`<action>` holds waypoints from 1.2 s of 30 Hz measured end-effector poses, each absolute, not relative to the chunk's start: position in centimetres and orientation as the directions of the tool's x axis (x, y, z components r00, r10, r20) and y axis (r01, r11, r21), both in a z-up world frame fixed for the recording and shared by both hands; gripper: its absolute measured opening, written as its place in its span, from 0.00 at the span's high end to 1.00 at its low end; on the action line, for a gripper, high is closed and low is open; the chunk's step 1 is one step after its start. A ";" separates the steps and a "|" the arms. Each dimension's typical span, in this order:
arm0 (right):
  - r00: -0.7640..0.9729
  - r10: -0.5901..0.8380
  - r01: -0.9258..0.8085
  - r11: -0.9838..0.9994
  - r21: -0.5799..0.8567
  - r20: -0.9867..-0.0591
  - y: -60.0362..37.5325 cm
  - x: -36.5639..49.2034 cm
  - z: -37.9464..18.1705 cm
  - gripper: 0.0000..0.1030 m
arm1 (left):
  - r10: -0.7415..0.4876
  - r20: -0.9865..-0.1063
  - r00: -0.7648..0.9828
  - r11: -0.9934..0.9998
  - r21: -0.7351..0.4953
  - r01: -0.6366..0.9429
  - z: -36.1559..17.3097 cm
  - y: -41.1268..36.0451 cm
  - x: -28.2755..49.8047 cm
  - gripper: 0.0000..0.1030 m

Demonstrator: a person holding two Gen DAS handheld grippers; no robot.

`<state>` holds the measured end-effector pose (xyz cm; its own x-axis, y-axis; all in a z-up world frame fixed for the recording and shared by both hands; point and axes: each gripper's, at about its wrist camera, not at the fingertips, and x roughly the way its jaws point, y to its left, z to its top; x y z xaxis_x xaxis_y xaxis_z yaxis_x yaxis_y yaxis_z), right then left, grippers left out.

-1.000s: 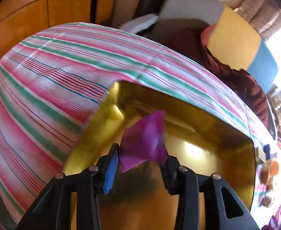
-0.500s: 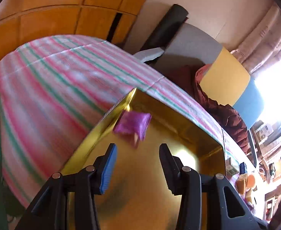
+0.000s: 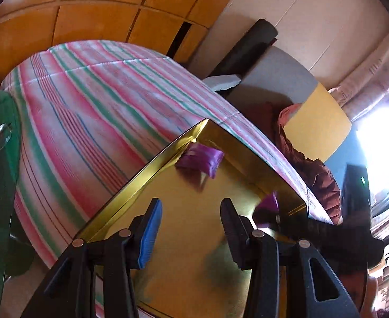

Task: Organize objects
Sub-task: 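Carry both purple packets over the gold tray and open both tools to drop them, then move both tools back to the items, over the beige sock and white rope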

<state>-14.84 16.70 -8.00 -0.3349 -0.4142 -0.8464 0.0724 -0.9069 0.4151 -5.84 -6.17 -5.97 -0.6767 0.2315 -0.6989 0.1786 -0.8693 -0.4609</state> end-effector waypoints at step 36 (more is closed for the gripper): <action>-0.604 -0.232 0.010 -0.959 0.283 -0.762 27.9 0.5 -3.5 0.30 | 0.446 -0.660 -0.605 -0.895 -0.348 -0.280 -4.2 6.4 0.3 0.52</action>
